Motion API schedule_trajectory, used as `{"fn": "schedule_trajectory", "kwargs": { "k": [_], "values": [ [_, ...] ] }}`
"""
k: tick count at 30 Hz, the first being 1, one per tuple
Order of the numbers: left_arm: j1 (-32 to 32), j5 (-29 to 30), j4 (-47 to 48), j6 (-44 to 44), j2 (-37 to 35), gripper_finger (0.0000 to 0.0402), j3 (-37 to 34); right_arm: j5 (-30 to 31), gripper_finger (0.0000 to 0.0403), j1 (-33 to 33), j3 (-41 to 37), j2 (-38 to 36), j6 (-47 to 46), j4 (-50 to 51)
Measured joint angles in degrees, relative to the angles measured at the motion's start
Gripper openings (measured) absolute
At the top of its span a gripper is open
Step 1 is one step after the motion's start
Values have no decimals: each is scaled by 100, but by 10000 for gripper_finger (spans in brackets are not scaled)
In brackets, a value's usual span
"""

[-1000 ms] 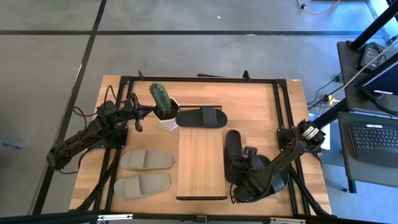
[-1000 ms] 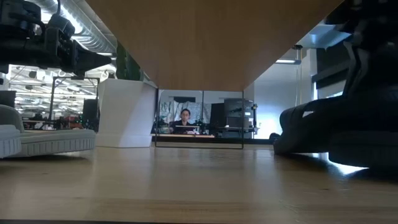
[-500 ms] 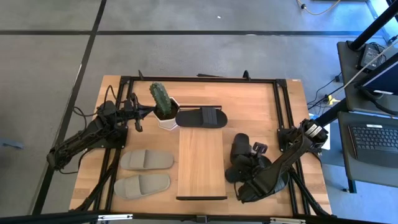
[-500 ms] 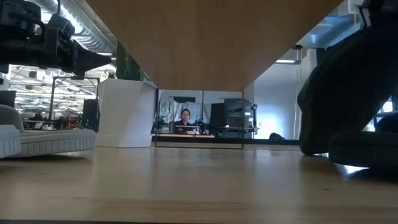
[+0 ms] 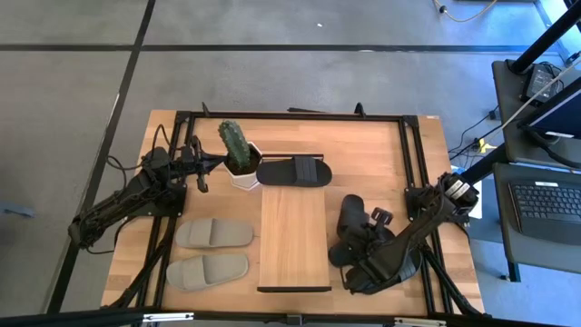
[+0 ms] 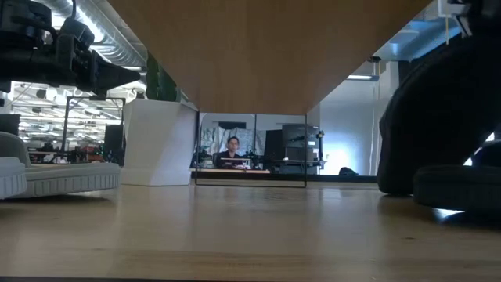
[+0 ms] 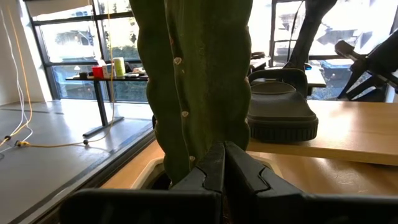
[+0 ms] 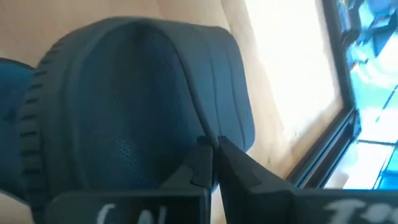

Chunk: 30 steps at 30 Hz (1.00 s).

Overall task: Pick and place slides into the shelf
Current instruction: Put the black slide on the shelf

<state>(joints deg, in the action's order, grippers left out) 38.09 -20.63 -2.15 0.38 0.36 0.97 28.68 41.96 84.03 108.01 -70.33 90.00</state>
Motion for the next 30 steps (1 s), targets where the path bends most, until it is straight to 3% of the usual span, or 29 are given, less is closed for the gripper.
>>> {"fn": "schedule_trajectory", "kwargs": {
  "k": [10,30],
  "values": [
    [2,-2,2,0,2,0,0,13,12,28,225,-220,224,14],
    [0,-2,2,-10,1,0,-2,491,12,54,72,-2353,1241,7]
  ]
}}
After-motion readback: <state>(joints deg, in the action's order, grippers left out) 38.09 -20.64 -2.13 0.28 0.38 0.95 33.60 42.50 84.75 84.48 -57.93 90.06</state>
